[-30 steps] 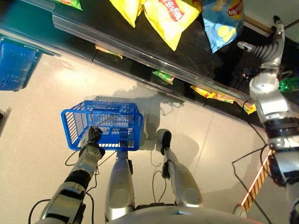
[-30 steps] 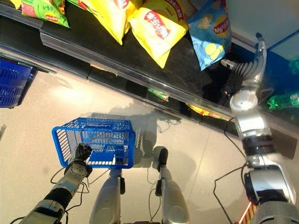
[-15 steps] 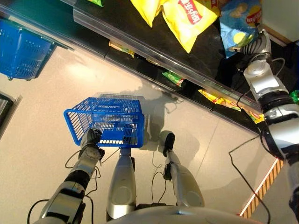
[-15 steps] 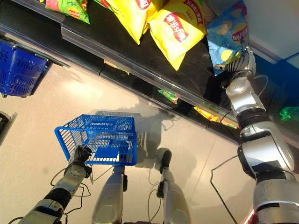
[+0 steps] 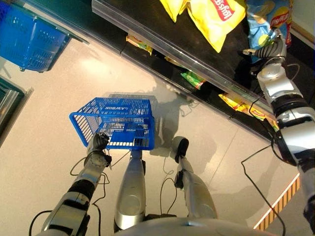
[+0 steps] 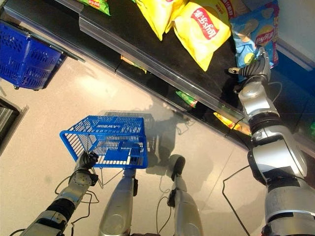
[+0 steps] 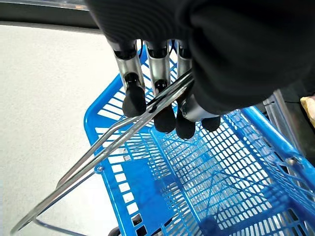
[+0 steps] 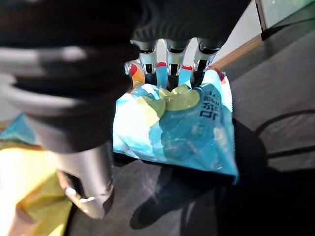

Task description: Pick up the snacks into the basket

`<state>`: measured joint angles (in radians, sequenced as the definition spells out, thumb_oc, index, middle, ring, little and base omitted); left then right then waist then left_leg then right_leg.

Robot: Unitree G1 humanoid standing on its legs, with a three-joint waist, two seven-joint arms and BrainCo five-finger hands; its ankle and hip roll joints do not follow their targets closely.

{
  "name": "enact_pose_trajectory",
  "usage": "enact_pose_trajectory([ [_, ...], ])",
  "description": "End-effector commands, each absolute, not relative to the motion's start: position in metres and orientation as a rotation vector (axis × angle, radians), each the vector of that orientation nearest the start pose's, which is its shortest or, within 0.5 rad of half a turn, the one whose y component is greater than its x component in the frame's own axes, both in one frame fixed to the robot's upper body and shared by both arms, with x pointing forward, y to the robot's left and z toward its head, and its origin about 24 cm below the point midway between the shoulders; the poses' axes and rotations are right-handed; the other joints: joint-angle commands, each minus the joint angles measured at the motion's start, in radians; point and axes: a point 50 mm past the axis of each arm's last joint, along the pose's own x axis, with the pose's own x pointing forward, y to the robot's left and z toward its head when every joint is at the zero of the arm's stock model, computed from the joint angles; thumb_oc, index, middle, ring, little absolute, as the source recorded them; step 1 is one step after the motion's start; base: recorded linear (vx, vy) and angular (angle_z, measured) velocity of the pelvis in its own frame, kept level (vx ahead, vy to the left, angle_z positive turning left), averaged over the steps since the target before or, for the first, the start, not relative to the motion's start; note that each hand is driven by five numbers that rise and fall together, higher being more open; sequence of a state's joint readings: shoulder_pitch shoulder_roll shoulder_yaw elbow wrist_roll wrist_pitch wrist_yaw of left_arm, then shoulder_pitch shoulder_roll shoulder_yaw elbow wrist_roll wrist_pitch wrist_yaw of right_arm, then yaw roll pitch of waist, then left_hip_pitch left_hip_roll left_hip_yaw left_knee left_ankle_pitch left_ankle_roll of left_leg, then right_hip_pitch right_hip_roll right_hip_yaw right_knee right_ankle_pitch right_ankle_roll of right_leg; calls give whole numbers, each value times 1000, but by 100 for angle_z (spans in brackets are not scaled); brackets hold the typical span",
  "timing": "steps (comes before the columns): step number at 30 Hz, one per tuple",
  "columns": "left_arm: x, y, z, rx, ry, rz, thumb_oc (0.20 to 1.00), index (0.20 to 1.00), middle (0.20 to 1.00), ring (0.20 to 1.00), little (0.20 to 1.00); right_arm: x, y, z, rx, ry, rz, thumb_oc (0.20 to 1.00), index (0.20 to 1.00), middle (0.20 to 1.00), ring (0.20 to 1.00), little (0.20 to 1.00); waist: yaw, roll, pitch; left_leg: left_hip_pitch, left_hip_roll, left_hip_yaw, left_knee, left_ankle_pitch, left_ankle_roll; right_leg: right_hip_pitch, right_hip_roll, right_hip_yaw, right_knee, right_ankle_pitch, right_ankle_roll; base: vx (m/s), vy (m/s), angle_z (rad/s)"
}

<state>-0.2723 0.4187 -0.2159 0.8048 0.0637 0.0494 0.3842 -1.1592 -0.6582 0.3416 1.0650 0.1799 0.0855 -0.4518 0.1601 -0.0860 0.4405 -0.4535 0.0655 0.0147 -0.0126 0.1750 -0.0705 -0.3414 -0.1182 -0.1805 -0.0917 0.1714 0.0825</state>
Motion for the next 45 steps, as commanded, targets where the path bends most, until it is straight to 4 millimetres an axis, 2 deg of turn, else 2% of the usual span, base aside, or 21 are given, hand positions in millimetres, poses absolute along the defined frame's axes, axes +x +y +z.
enact_pose_trajectory([
  [1, 232, 271, -62, 801, 577, 275, 200, 200, 200, 200, 200, 402, -277, 253, -440, -188, -648, 1000, 1000, 1000, 1000, 1000, 42, 80, 40, 27, -66, 10, -73, -18, 12, 0, -44, 5, 4, 33, 110, -13, 52, 0],
  [2, 233, 266, -61, 794, 560, 265, 200, 200, 200, 200, 200, 403, -272, 249, -420, -184, -644, 1000, 1000, 1000, 1000, 1000, 48, 98, 45, 18, -72, 12, -72, -16, 13, -9, -48, 8, 4, 35, 111, -14, 73, 0],
  [6, 233, 257, -61, 783, 533, 235, 200, 200, 200, 200, 200, 406, -259, 234, -415, -173, -620, 1000, 1000, 1000, 1000, 1000, 55, 128, 53, 10, -81, 19, -70, -17, 16, -23, -56, 16, 4, 40, 113, -13, 68, -3],
  [8, 234, 254, -59, 788, 516, 225, 200, 200, 200, 200, 200, 407, -249, 225, -422, -173, -598, 752, 752, 752, 752, 752, 54, 140, 56, 6, -84, 22, -69, -17, 17, -31, -61, 21, 4, 44, 115, -12, 60, -5],
  [12, 238, 248, -57, 782, 489, 220, 200, 200, 200, 200, 200, 407, -239, 211, -412, -176, -585, 395, 395, 395, 395, 395, 49, 156, 59, 4, -93, 28, -69, -18, 20, -39, -67, 30, 4, 47, 117, -16, 47, -2],
  [15, 237, 245, -57, 777, 485, 215, 200, 200, 200, 200, 200, 403, -239, 199, -391, -167, -596, 231, 231, 231, 231, 231, 43, 161, 60, 6, -98, 31, -69, -18, 20, -40, -72, 33, 4, 49, 118, -5, 12, 0],
  [16, 237, 245, -57, 778, 483, 216, 200, 200, 200, 200, 200, 402, -239, 195, -389, -162, -597, 200, 200, 200, 200, 200, 40, 162, 60, 7, -99, 31, -69, -18, 20, -40, -73, 34, 4, 50, 119, 0, 0, 0],
  [18, 238, 246, -57, 776, 483, 225, 200, 200, 200, 200, 200, 400, -238, 189, -387, -159, -598, 200, 200, 200, 200, 200, 36, 162, 60, 9, -101, 32, -69, -18, 20, -39, -73, 35, 4, 50, 119, 0, 0, 0],
  [19, 239, 245, -57, 775, 485, 230, 200, 200, 200, 200, 200, 397, -237, 177, -378, -145, -597, 200, 200, 200, 200, 200, 26, 159, 61, 13, -102, 31, -70, -20, 20, -37, -75, 36, 4, 51, 119, 0, 0, 0],
  [21, 241, 246, -56, 779, 487, 240, 200, 200, 200, 200, 200, 392, -238, 167, -367, -134, -602, 200, 200, 200, 200, 200, 15, 154, 60, 16, -103, 31, -70, -21, 21, -34, -75, 35, 4, 51, 119, 0, 0, 0],
  [31, 243, 260, -55, 773, 529, 325, 200, 200, 200, 200, 200, 355, -269, 123, -257, -88, -698, 200, 200, 200, 200, 200, -42, 102, 49, 53, -92, 33, -68, -35, 27, -5, -64, 37, 5, 49, 113, -6, -18, 1],
  [36, 241, 265, -57, 771, 555, 350, 200, 200, 200, 200, 200, 337, -283, 116, -220, -107, -753, 200, 200, 200, 200, 200, -64, 82, 38, 72, -89, 41, -68, -43, 33, 4, -60, 44, 8, 46, 109, -6, -17, -5],
  [45, 243, 265, -59, 764, 581, 359, 200, 200, 200, 200, 200, 330, -279, 112, -220, -126, -742, 200, 200, 200, 200, 200, -86, 79, 23, 87, -92, 49, -67, -47, 39, 0, -59, 54, 12, 47, 105, -5, -1, -3],
])
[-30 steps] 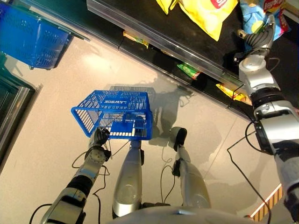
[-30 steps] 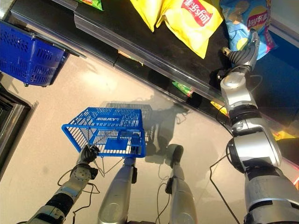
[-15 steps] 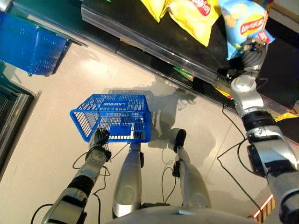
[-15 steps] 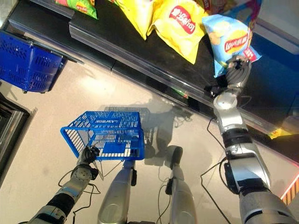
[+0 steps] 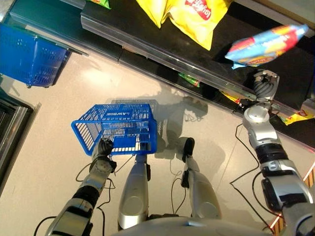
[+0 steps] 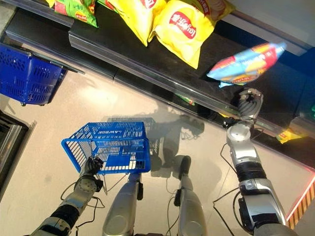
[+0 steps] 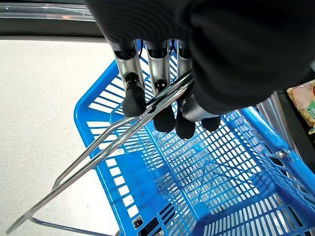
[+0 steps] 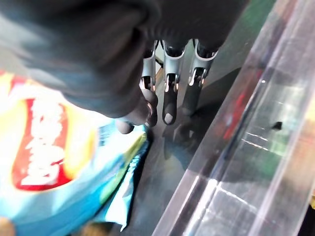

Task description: Pick up the snacks into the basket

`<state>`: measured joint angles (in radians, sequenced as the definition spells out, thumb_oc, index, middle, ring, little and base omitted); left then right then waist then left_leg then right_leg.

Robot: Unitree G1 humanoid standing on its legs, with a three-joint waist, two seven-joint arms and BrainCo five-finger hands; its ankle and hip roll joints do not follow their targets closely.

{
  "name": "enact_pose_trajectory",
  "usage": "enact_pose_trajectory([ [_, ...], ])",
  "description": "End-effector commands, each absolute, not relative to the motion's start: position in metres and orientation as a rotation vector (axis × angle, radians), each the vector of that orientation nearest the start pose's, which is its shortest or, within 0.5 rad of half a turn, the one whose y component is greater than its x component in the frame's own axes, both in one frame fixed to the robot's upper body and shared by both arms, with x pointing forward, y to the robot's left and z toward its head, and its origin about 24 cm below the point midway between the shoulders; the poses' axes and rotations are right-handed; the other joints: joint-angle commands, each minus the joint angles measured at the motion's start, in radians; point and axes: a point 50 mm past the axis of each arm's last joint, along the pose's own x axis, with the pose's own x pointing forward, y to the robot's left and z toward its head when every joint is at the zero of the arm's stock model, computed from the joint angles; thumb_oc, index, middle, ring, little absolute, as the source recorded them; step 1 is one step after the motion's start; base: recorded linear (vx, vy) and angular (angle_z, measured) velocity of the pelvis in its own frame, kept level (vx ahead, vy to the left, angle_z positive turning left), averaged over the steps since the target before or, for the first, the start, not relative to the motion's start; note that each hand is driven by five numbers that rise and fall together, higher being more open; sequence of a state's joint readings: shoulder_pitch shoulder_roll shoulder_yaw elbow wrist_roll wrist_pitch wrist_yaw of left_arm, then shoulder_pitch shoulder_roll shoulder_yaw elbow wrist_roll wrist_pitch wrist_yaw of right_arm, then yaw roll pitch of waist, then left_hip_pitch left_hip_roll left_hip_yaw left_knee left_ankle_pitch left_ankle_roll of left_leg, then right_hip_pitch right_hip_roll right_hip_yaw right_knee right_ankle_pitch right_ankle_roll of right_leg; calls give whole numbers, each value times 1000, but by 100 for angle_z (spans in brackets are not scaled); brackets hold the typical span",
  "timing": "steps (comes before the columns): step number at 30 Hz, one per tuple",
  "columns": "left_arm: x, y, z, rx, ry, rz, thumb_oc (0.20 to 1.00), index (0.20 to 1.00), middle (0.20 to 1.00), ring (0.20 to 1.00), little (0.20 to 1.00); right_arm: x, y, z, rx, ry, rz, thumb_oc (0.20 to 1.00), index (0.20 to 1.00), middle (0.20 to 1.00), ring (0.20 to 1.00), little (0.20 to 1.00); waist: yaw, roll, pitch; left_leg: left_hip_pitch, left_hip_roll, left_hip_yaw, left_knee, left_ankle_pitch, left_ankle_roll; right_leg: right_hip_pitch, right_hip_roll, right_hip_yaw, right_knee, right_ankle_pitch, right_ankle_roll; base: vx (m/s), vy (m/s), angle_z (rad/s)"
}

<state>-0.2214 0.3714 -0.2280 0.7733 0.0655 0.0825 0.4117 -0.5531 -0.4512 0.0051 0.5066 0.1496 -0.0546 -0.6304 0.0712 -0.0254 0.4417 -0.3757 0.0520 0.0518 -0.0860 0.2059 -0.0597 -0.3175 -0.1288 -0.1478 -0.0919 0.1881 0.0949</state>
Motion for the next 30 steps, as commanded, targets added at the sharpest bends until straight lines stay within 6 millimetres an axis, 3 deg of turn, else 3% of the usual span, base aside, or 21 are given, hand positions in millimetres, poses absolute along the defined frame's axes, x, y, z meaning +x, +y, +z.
enact_pose_trajectory([
  [1, 243, 265, -59, 764, 581, 359, 200, 200, 200, 200, 200, 330, -279, 112, -220, -126, -742, 200, 200, 200, 200, 200, 3, 19, 22, 9, -78, 12, 7, -78, 28, -24, -48, 22, 12, 31, 92, 0, 0, 0],
  [2, 243, 264, -60, 765, 583, 353, 200, 200, 200, 200, 200, 330, -277, 111, -224, -125, -736, 592, 592, 592, 592, 592, 1, 21, 20, 11, -78, 14, 7, -78, 28, -26, -47, 23, 13, 30, 91, 8, 9, -4],
  [3, 243, 264, -60, 763, 584, 354, 200, 200, 200, 200, 200, 329, -278, 110, -225, -120, -739, 896, 896, 896, 896, 896, 0, 22, 20, 11, -78, 15, 7, -78, 28, -26, -47, 23, 13, 30, 91, 10, 11, -3],
  [4, 243, 263, -60, 760, 584, 354, 200, 200, 200, 200, 200, 330, -276, 110, -218, -125, -735, 1000, 1000, 1000, 1000, 1000, 0, 23, 19, 10, -79, 15, 6, -78, 29, -27, -47, 23, 13, 30, 91, 0, 0, 0],
  [12, 246, 263, -59, 749, 586, 373, 200, 200, 200, 200, 200, 322, -257, 110, -169, -183, -666, 1000, 1000, 1000, 1000, 1000, -14, 10, 18, 14, -73, 19, 5, -79, 29, -28, -43, 22, 13, 29, 89, 0, 0, 0],
  [15, 248, 264, -57, 757, 583, 385, 200, 200, 200, 200, 200, 310, -252, 103, -193, -186, -635, 1000, 1000, 1000, 1000, 1000, -24, -4, 14, 17, -70, 22, 5, -80, 29, -22, -40, 19, 13, 27, 89, 12, -20, -1],
  [20, 252, 261, -55, 779, 569, 375, 200, 200, 200, 200, 200, 309, -249, 102, -263, -184, -636, 1000, 1000, 1000, 1000, 1000, -30, -9, 8, 18, -69, 23, 6, -83, 29, -22, -41, 22, 14, 26, 88, 0, 0, 0],
  [24, 252, 258, -56, 790, 569, 360, 200, 200, 200, 200, 200, 320, -236, 107, -249, -191, -624, 1000, 1000, 1000, 1000, 1000, -20, -2, 2, 18, -70, 23, 8, -84, 31, -24, -43, 26, 14, 27, 88, 0, 0, 0],
  [27, 248, 255, -60, 795, 568, 336, 200, 200, 200, 200, 200, 341, -219, 121, -262, -203, -586, 1000, 1000, 1000, 1000, 1000, -1, 9, -4, 18, -75, 22, 8, -85, 32, -26, -45, 25, 13, 31, 89, -9, 13, -4],
  [30, 246, 257, -59, 806, 558, 324, 200, 200, 200, 200, 200, 359, -224, 142, -337, -220, -609, 1000, 1000, 1000, 1000, 1000, 15, 17, -8, 17, -78, 20, 8, -85, 33, -27, -46, 23, 11, 32, 90, 2, 14, -9],
])
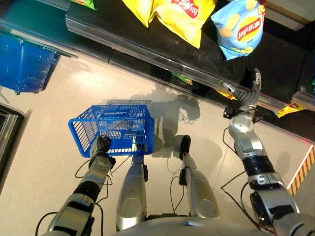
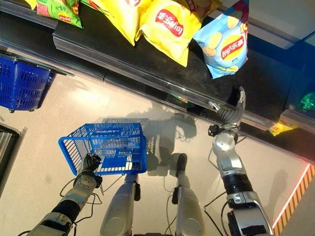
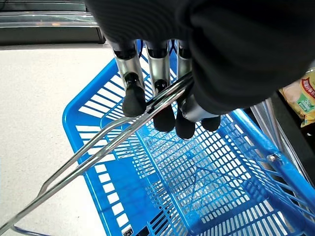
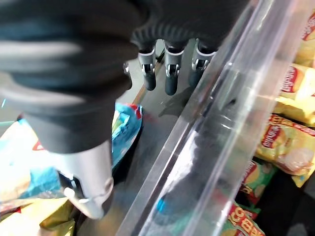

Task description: Pick up the snacks into the basket

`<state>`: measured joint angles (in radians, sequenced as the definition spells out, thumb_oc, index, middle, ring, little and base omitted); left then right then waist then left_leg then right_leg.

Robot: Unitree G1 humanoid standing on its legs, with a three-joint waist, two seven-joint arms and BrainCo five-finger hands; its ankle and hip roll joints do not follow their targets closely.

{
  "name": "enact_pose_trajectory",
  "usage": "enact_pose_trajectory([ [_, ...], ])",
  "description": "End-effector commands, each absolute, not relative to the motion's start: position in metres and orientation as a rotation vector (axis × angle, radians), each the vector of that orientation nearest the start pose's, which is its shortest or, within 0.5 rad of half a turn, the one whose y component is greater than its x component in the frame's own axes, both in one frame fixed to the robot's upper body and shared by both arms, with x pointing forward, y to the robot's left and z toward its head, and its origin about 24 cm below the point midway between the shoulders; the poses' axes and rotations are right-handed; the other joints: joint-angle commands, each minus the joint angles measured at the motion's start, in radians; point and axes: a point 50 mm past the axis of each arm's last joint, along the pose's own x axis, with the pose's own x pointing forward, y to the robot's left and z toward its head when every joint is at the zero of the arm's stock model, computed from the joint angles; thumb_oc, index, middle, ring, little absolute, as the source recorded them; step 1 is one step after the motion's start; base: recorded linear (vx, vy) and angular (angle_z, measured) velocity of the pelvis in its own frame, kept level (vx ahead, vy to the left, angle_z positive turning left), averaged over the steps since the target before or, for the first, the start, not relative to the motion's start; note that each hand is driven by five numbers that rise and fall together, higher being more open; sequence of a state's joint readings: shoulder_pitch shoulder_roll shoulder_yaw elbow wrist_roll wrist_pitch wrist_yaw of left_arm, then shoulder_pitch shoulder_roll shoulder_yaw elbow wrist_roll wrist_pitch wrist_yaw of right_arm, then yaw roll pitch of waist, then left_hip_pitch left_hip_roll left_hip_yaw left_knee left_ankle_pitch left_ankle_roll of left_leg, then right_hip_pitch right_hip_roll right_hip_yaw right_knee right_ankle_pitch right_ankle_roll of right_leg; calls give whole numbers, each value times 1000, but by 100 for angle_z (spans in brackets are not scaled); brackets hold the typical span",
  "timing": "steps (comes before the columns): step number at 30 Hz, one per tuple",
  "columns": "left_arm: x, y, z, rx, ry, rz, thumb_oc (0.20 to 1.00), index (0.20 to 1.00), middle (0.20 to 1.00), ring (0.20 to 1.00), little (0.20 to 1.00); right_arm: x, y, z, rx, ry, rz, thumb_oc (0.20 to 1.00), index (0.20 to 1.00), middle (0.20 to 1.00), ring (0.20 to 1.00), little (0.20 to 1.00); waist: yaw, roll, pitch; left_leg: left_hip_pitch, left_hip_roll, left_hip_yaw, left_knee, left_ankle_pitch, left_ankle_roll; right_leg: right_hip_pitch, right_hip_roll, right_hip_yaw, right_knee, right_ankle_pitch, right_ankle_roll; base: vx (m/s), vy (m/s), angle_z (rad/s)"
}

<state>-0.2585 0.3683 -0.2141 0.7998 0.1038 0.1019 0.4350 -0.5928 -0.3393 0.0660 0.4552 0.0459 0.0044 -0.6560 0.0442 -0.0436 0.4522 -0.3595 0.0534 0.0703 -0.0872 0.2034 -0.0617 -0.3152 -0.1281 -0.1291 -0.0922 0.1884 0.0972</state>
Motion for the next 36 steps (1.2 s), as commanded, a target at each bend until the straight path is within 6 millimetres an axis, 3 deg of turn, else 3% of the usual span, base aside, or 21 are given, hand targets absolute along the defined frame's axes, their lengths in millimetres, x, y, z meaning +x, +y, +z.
enact_pose_trajectory([
  [1, 244, 257, -60, 810, 559, 318, 200, 200, 200, 200, 200, 363, -228, 149, -360, -220, -624, 1000, 1000, 1000, 1000, 1000, 48, 36, -21, 1, -80, 0, 9, -82, 35, -28, -47, 4, 11, 33, 88, 9, 16, -8],
  [7, 237, 269, -62, 822, 588, 337, 200, 200, 200, 200, 200, 378, -253, 216, -388, -341, -742, 1000, 1000, 1000, 1000, 1000, 69, 33, -22, 5, -82, -6, 8, -81, 33, -22, -47, -4, 11, 35, 90, 11, 6, 0],
  [12, 235, 272, -64, 809, 610, 373, 200, 200, 200, 200, 200, 366, -254, 244, -331, -481, -772, 1000, 1000, 1000, 1000, 1000, 66, 19, -15, 5, -81, -10, 7, -81, 31, -16, -45, -14, 12, 33, 91, 28, -13, 5],
  [18, 237, 271, -64, 814, 612, 381, 200, 200, 200, 200, 200, 349, -254, 257, -296, -602, -811, 1000, 1000, 1000, 1000, 1000, 57, 6, -11, 9, -74, -9, 7, -85, 31, -10, -40, -14, 13, 26, 87, 13, -8, 4],
  [27, 243, 268, -59, 829, 587, 383, 200, 200, 200, 200, 200, 331, -247, 259, -323, -691, -829, 1000, 1000, 1000, 1000, 1000, 44, 2, -14, 12, -72, -9, 8, -88, 31, -9, -37, -11, 15, 20, 83, 0, 0, 0],
  [36, 247, 267, -55, 852, 566, 361, 200, 200, 200, 200, 200, 346, -249, 270, -482, -633, -819, 1000, 1000, 1000, 1000, 1000, 49, 6, -24, 12, -73, -8, 10, -89, 31, -14, -39, -7, 16, 21, 80, 0, 0, 0],
])
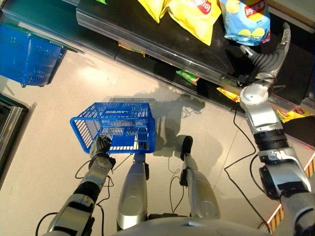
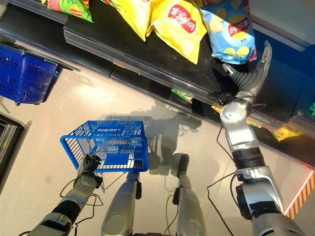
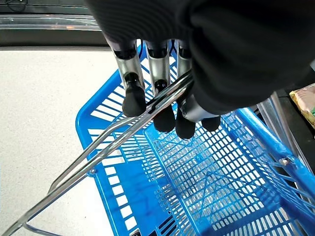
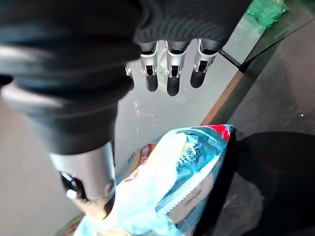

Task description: Pick up the snacks into the basket

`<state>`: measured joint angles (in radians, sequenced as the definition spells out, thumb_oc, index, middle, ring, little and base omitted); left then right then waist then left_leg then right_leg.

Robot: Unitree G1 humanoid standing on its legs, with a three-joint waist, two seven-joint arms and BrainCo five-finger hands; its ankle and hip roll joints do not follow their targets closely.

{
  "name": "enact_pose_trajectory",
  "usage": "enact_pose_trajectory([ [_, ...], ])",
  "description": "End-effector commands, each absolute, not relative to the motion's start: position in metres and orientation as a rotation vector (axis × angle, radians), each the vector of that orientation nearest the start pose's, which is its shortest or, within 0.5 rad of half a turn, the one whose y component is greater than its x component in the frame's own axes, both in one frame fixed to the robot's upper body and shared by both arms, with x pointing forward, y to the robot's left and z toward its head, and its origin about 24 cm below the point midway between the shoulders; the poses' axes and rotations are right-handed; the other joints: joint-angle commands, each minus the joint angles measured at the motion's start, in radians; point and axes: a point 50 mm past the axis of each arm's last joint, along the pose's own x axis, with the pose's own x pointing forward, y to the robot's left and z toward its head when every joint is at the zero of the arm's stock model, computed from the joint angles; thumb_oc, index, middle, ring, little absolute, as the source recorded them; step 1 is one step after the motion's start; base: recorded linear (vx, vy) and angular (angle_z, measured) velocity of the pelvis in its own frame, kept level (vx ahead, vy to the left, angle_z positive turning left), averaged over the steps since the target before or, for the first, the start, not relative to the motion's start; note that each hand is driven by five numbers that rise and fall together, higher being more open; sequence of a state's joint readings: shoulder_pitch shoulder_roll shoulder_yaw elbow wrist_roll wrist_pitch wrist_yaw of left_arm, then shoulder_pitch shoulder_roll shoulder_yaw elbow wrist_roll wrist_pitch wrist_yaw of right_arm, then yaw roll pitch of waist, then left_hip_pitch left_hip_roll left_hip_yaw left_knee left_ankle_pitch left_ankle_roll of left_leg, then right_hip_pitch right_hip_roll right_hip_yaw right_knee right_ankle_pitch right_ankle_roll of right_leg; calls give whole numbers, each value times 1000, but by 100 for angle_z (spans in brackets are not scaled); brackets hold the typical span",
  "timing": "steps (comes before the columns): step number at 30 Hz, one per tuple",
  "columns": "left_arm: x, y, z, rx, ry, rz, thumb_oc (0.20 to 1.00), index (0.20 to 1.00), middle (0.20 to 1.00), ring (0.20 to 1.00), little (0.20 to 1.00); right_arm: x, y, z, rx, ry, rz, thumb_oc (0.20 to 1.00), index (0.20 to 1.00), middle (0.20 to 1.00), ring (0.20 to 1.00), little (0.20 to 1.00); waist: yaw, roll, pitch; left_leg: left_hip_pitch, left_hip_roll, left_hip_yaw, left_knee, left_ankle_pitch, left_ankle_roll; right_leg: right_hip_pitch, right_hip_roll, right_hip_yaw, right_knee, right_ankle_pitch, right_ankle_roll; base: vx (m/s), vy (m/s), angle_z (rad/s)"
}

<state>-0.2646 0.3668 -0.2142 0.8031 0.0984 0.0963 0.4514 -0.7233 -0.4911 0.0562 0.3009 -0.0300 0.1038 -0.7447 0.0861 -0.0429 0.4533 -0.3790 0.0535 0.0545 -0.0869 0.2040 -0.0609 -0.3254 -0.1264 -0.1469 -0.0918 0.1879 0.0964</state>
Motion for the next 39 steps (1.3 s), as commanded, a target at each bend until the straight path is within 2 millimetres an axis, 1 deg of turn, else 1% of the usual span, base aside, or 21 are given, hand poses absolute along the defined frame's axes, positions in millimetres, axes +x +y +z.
enact_pose_trajectory([
  [1, 247, 267, -55, 853, 562, 359, 200, 200, 200, 200, 200, 350, -250, 275, -489, -626, -825, 1000, 1000, 1000, 1000, 1000, 8, 7, -25, 31, -73, 8, 9, -90, 31, -4, -41, 11, 15, 22, 81, 0, 0, 0],
  [2, 246, 268, -55, 857, 561, 349, 200, 200, 200, 200, 200, 359, -252, 281, -511, -586, -812, 1000, 1000, 1000, 1000, 1000, 17, 6, -28, 31, -74, 8, 10, -89, 31, -4, -42, 11, 15, 23, 81, 0, 0, 0],
  [4, 247, 268, -55, 853, 560, 351, 200, 200, 200, 200, 200, 360, -252, 283, -510, -590, -810, 1000, 1000, 1000, 1000, 1000, 15, 8, -26, 30, -74, 8, 10, -89, 31, -5, -42, 11, 15, 23, 81, 0, 0, 0],
  [5, 245, 269, -55, 855, 562, 343, 200, 200, 200, 200, 200, 370, -250, 289, -548, -547, -767, 1000, 1000, 1000, 1000, 1000, 26, 5, -27, 30, -75, 7, 10, -88, 30, -4, -42, 10, 15, 25, 83, 8, 13, 3],
  [7, 246, 269, -55, 852, 563, 343, 200, 200, 200, 200, 200, 374, -248, 292, -550, -539, -752, 1000, 1000, 1000, 1000, 1000, 25, 4, -25, 30, -75, 7, 9, -88, 30, -4, -43, 9, 15, 26, 83, 21, 8, 4],
  [8, 245, 273, -55, 859, 570, 341, 200, 200, 200, 200, 200, 381, -247, 295, -615, -499, -707, 1000, 1000, 1000, 1000, 1000, 29, -2, -22, 30, -74, 5, 10, -86, 29, -1, -43, 5, 17, 27, 84, 0, 0, 0],
  [10, 244, 274, -56, 862, 577, 339, 200, 200, 200, 200, 200, 385, -246, 297, -644, -483, -685, 1000, 1000, 1000, 1000, 1000, 31, -6, -19, 30, -74, 3, 11, -84, 29, 0, -43, 4, 19, 27, 83, 33, -11, 2],
  [11, 246, 277, -55, 869, 581, 345, 200, 200, 200, 200, 200, 390, -245, 303, -671, -456, -662, 1000, 1000, 1000, 1000, 1000, 34, -14, -14, 29, -73, 1, 12, -83, 28, 2, -42, 1, 23, 26, 84, 39, -21, 3],
  [13, 245, 279, -55, 872, 590, 346, 200, 200, 200, 200, 200, 395, -250, 306, -700, -404, -654, 1000, 1000, 1000, 1000, 1000, 42, -21, -7, 26, -73, -3, 13, -80, 27, 4, -43, -5, 29, 23, 84, 26, -15, 3],
  [21, 242, 287, -55, 870, 602, 360, 200, 200, 200, 200, 200, 406, -252, 319, -769, -282, -618, 1000, 1000, 1000, 1000, 1000, 75, -36, 25, 13, -74, -32, 18, -69, 24, 11, -45, -26, 52, 12, 85, 28, -15, 7],
  [22, 242, 287, -55, 870, 602, 360, 200, 200, 200, 200, 200, 406, -252, 320, -769, -282, -618, 1000, 1000, 1000, 1000, 1000, 75, -35, 25, 13, -74, -32, 18, -69, 24, 11, -45, -26, 52, 12, 85, 5, -11, 14],
  [25, 241, 289, -55, 865, 603, 361, 200, 200, 200, 200, 200, 406, -260, 316, -751, -229, -625, 1000, 1000, 1000, 1000, 1000, 98, -34, 39, -1, -78, -50, 18, -60, 18, 16, -43, -42, 47, 13, 88, 17, -22, 19],
  [26, 240, 288, -55, 860, 599, 359, 200, 200, 200, 200, 200, 407, -261, 313, -732, -221, -626, 956, 956, 956, 956, 956, 102, -32, 40, -6, -78, -57, 18, -58, 17, 19, -43, -49, 45, 11, 88, 16, -18, 19],
  [27, 239, 287, -57, 858, 603, 353, 200, 200, 200, 200, 200, 407, -262, 310, -743, -212, -627, 856, 856, 856, 856, 856, 108, -31, 42, -7, -78, -60, 17, -58, 16, 19, -43, -55, 45, 10, 88, 10, -8, 18],
  [28, 239, 287, -57, 859, 603, 353, 200, 200, 200, 200, 200, 407, -262, 310, -743, -212, -627, 856, 856, 856, 856, 856, 108, -31, 41, -8, -78, -61, 17, -57, 16, 20, -43, -56, 45, 10, 88, 12, 1, 18],
  [29, 238, 285, -58, 859, 598, 344, 200, 200, 200, 200, 200, 409, -257, 305, -738, -214, -613, 595, 595, 595, 595, 595, 116, -26, 43, -10, -80, -67, 17, -57, 14, 21, -44, -64, 43, 8, 88, 10, 1, 17],
  [30, 238, 284, -58, 858, 596, 342, 200, 200, 200, 200, 200, 409, -257, 303, -735, -210, -613, 495, 495, 495, 495, 495, 120, -24, 44, -12, -81, -69, 17, -57, 14, 22, -45, -66, 40, 8, 89, 11, -1, 10],
  [31, 237, 284, -58, 855, 593, 345, 200, 200, 200, 200, 200, 410, -255, 300, -738, -215, -608, 322, 322, 322, 322, 322, 123, -22, 44, -14, -82, -72, 18, -56, 14, 23, -45, -69, 38, 9, 90, 0, -1, 3],
  [32, 237, 284, -58, 854, 591, 346, 200, 200, 200, 200, 200, 411, -253, 297, -722, -221, -606, 200, 200, 200, 200, 200, 126, -19, 45, -17, -83, -73, 18, -56, 13, 22, -46, -72, 36, 9, 90, 0, 0, 0],
  [34, 238, 281, -57, 850, 580, 339, 200, 200, 200, 200, 200, 411, -253, 290, -704, -219, -613, 200, 200, 200, 200, 200, 134, -9, 47, -25, -86, -76, 19, -54, 12, 20, -47, -74, 32, 10, 91, -7, 4, 4],
  [39, 234, 272, -60, 830, 567, 316, 200, 200, 200, 200, 200, 409, -261, 263, -677, -178, -643, 200, 200, 200, 200, 200, 147, 19, 49, -31, -95, -77, 16, -53, 11, 17, -53, -78, 24, 13, 92, -8, 22, 3],
])
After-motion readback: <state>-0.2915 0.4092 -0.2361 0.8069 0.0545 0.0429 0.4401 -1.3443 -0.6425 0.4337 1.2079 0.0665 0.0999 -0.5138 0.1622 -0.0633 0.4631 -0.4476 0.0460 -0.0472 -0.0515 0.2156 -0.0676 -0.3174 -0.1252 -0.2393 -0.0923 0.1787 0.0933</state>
